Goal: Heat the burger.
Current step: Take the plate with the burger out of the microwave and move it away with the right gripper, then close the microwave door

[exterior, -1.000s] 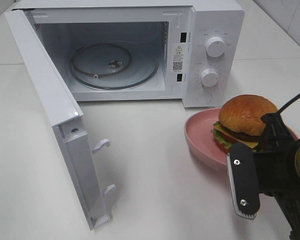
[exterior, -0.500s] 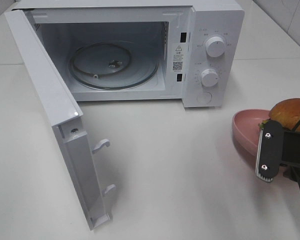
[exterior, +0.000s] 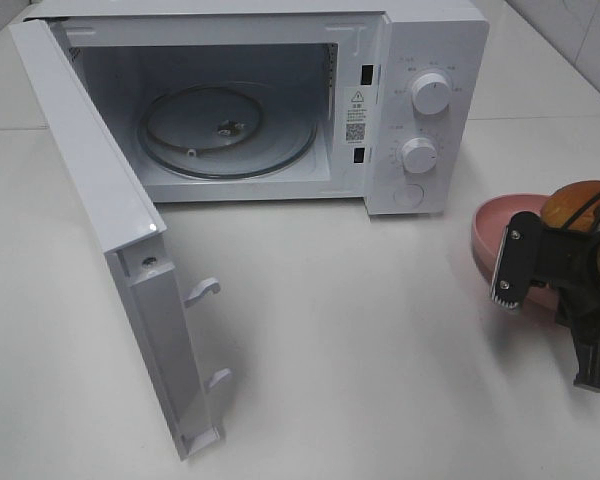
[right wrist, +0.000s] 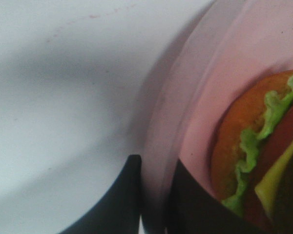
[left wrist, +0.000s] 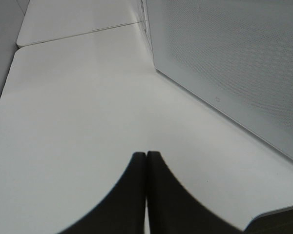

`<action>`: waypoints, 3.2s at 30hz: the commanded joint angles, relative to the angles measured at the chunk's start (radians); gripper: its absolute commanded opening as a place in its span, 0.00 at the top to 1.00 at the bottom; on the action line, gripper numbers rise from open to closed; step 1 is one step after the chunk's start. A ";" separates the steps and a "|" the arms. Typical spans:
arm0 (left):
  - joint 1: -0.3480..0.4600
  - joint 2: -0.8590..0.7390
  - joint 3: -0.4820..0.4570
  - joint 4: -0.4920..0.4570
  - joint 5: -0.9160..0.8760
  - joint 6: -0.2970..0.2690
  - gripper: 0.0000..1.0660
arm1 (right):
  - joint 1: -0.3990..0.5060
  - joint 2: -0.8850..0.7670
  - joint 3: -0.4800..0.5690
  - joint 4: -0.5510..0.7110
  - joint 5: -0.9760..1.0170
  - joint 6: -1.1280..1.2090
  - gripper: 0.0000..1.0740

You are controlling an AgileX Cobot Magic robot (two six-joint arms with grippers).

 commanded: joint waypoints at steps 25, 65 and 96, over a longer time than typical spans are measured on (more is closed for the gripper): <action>0.003 -0.020 0.001 -0.002 -0.014 -0.009 1.00 | -0.027 -0.002 -0.036 0.153 0.027 0.183 0.55; 0.003 -0.020 0.001 -0.002 -0.014 -0.009 1.00 | -0.031 -0.876 -0.067 0.828 0.760 0.366 0.30; 0.003 -0.020 0.001 -0.003 -0.014 -0.009 1.00 | -0.029 -1.720 0.023 0.982 0.868 0.076 0.30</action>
